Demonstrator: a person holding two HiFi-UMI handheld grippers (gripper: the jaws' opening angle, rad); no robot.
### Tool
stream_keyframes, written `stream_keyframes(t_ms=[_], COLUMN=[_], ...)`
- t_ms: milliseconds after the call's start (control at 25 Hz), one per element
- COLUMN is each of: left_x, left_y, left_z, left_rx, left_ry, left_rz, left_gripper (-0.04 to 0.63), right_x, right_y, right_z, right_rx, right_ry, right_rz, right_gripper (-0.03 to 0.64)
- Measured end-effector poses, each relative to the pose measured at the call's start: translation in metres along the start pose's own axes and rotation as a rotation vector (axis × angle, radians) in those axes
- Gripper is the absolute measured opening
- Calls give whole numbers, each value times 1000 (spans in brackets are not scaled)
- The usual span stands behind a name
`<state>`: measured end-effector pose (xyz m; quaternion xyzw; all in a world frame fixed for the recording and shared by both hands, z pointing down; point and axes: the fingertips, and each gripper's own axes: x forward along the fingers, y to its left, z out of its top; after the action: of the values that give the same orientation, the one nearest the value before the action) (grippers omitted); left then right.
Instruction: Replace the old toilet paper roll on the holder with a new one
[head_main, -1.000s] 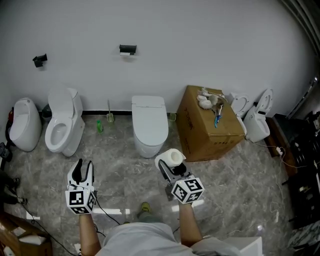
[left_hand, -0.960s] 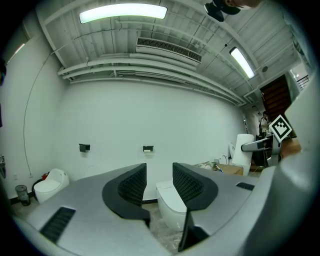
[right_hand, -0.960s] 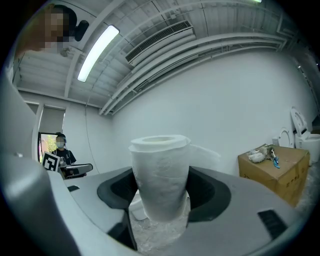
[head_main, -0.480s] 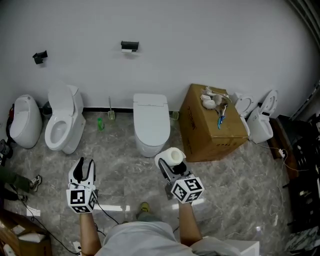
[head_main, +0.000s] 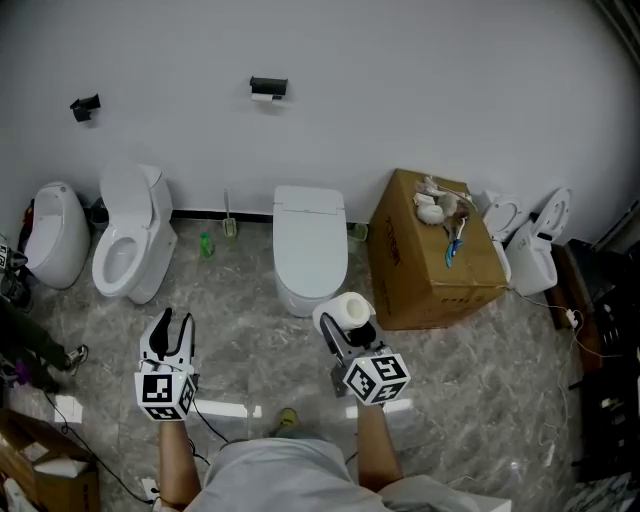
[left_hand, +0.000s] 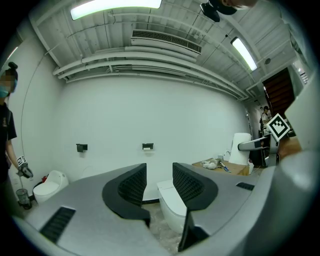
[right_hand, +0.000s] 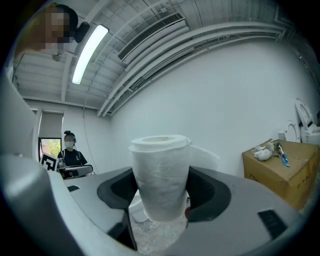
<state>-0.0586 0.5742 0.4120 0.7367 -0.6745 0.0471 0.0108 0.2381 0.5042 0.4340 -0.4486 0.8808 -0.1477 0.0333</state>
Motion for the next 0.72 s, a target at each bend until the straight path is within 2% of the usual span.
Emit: stream_keyframes(t_ms=[280, 720], left_x=[38, 85], left_y=[-17, -24], left_z=[13, 2], left_rx=[15, 21], left_ry=[-11, 18], left_rz=[26, 38], left_gripper=[161, 161], right_x=[25, 69], right_y=[-37, -72], right_z=[17, 15], right_rx=[31, 30], right_ry=[-12, 27], right_rz=[29, 63], right_gripper=[296, 296])
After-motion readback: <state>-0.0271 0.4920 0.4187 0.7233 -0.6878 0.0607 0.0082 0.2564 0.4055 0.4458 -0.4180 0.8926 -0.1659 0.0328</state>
